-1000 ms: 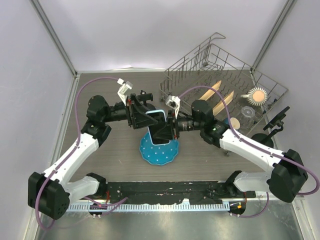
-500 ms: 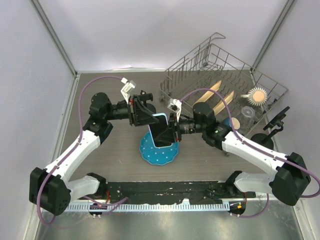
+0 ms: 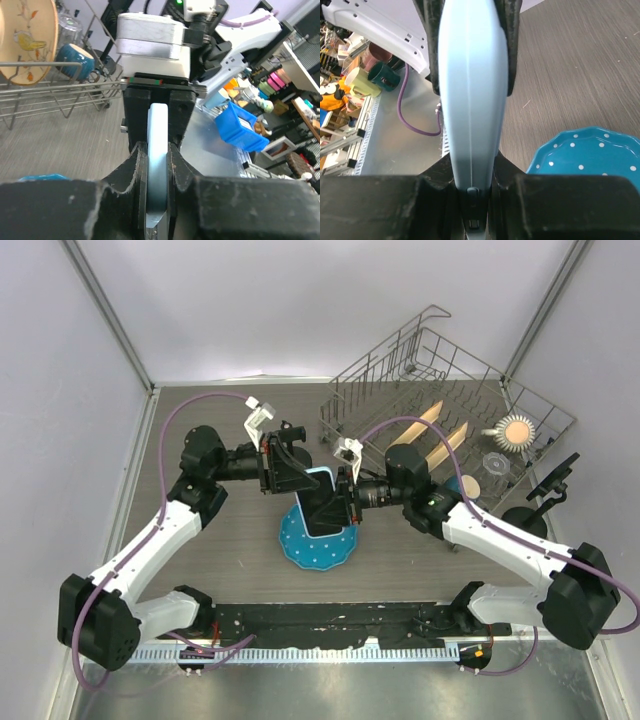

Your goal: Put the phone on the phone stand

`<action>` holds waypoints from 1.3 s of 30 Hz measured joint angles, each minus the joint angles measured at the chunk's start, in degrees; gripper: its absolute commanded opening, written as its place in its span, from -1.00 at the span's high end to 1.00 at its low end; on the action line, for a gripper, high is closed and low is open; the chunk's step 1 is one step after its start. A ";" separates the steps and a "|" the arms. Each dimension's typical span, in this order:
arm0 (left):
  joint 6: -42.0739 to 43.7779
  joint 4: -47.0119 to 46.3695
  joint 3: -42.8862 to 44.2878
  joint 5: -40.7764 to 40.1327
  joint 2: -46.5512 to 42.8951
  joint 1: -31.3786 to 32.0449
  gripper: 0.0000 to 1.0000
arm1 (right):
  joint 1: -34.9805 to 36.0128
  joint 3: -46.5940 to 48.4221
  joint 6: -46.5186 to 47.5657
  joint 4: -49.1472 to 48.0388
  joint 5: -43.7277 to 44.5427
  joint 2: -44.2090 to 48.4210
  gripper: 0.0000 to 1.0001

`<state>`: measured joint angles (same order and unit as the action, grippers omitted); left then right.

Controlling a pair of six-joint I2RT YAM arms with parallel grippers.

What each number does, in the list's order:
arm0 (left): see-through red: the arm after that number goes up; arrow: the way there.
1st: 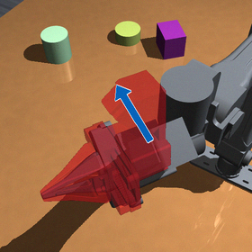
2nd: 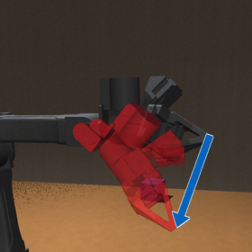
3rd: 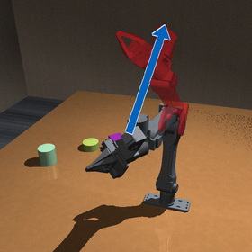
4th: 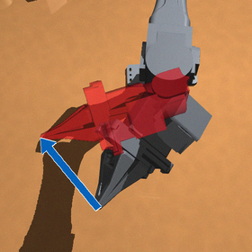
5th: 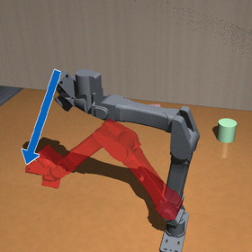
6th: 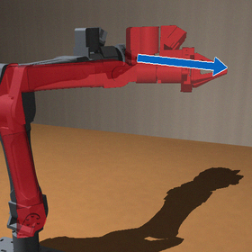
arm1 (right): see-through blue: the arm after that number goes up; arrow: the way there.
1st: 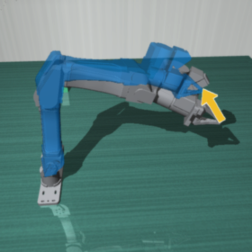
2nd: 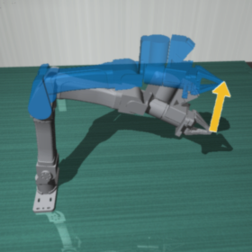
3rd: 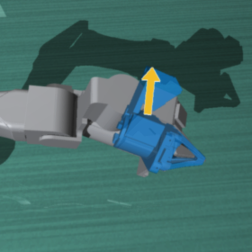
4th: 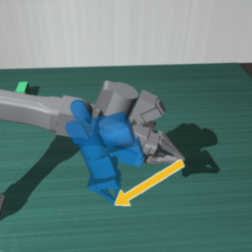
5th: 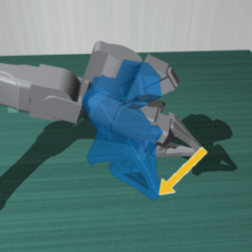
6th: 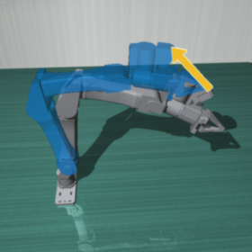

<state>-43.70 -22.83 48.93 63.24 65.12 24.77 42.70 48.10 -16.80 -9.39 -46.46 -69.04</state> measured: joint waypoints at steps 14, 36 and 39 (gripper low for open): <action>16.65 19.02 0.48 -21.55 -12.74 0.79 1.00 | 0.33 0.17 -1.57 2.69 16.63 -0.28 -0.44; 26.71 31.85 -3.39 -85.29 -32.89 0.83 1.00 | 7.54 16.94 -5.73 15.39 62.55 -14.23 -0.17; 26.10 32.44 -3.41 -85.22 -32.61 -0.24 1.00 | 7.43 16.96 -6.99 14.97 65.81 -16.28 -0.13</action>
<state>-17.61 9.61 45.52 -21.98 32.51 24.53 50.13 65.06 -23.79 5.58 19.35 -85.32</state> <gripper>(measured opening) 0.174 0.585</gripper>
